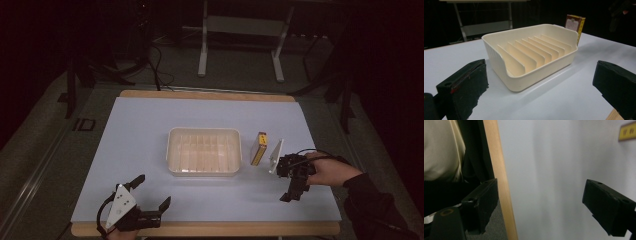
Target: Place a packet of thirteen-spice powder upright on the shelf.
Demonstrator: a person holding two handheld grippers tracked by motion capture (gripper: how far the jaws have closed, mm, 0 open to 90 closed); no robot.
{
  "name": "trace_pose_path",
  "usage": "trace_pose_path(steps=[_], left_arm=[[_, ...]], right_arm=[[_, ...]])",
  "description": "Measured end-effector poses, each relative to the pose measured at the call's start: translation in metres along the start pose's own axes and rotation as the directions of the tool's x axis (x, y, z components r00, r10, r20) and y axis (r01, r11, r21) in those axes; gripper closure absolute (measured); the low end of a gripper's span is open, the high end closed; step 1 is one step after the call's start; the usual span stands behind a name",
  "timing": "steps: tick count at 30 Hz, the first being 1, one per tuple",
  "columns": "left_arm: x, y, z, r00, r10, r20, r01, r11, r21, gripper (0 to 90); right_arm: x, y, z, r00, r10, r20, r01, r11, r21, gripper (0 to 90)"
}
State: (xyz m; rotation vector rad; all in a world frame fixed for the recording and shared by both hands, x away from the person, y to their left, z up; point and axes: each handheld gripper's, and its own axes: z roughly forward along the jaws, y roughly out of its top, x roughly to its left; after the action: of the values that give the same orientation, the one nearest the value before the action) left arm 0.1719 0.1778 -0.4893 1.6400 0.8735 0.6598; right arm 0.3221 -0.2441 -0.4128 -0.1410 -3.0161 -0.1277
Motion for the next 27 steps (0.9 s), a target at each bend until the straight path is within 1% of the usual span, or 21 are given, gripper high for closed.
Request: trace_pose_path(steps=[3,5,6,7,9,10,12,14,18,19,21,23,25,27], left_arm=[[0.0,0.0,0.001,1.0,0.005,0.003,-0.005,1.0,0.003,0.0],[0.0,0.0,0.001,1.0,0.006,0.004,-0.006,1.0,0.005,0.0],[0.0,0.0,0.001,1.0,0.007,0.004,-0.007,1.0,0.006,0.0],[0.0,0.0,0.002,1.0,0.007,0.004,-0.007,1.0,0.006,0.0],[0.0,0.0,0.002,1.0,0.008,0.003,-0.008,0.9999,0.006,0.0],[0.001,0.0,0.002,0.9999,0.01,0.003,-0.01,0.9999,0.008,0.0],[0.0,0.0,0.002,1.0,0.009,0.004,-0.009,0.9999,0.007,0.0],[0.0,0.0,0.002,0.9999,0.009,0.005,-0.009,0.9999,0.007,0.0],[0.0,0.0,0.002,0.9999,0.01,0.005,-0.01,0.9999,0.006,0.0],[0.0,0.0,0.002,0.9999,0.009,0.005,-0.009,0.9999,0.006,0.0],[0.0,0.0,0.002,0.9999,0.009,0.006,-0.009,0.9999,0.007,0.0],[0.0,0.0,0.002,0.9999,0.01,0.007,-0.01,0.9999,0.006,0.0],[0.0,0.0,0.002,0.9999,0.01,0.009,-0.01,0.9999,0.006,0.0],[0.0,0.0,0.002,0.9999,0.01,0.007,-0.01,0.9999,0.006,0.0]], right_arm=[[0.003,0.005,-0.001,0.9992,-0.032,0.023,0.032,0.999,0.007,13.1],[0.004,0.008,0.0,0.9983,-0.056,0.019,0.055,0.998,0.01,13.2],[0.004,0.01,-0.001,0.9984,-0.057,0.006,0.057,0.998,0.013,13.6],[0.005,0.012,-0.001,0.9975,-0.071,-0.002,0.071,0.997,0.017,13.4],[0.007,0.015,-0.001,0.9959,-0.09,0.006,0.09,0.996,0.021,13.3],[0.006,0.017,-0.001,0.9956,-0.094,0.009,0.093,0.996,0.014,13.3],[0.006,0.02,-0.003,0.9968,-0.08,0.008,0.08,0.997,0.006,13.3],[0.005,0.023,-0.005,0.9963,-0.081,0.03,0.081,0.997,-0.004,13.3],[0.007,0.028,-0.01,0.9927,-0.113,0.043,0.113,0.994,0.001,13.4],[0.007,0.03,-0.012,0.9927,-0.113,0.042,0.114,0.994,-0.004,13.4],[0.006,0.032,-0.017,0.9909,-0.122,0.058,0.123,0.992,-0.013,13.4],[0.005,0.033,-0.02,0.9915,-0.117,0.058,0.117,0.993,-0.014,13.4],[0.002,0.034,-0.026,0.9887,-0.128,0.079,0.13,0.991,-0.027,13.7],[0.0,0.035,-0.029,0.9874,-0.131,0.089,0.134,0.991,-0.028,13.8]])
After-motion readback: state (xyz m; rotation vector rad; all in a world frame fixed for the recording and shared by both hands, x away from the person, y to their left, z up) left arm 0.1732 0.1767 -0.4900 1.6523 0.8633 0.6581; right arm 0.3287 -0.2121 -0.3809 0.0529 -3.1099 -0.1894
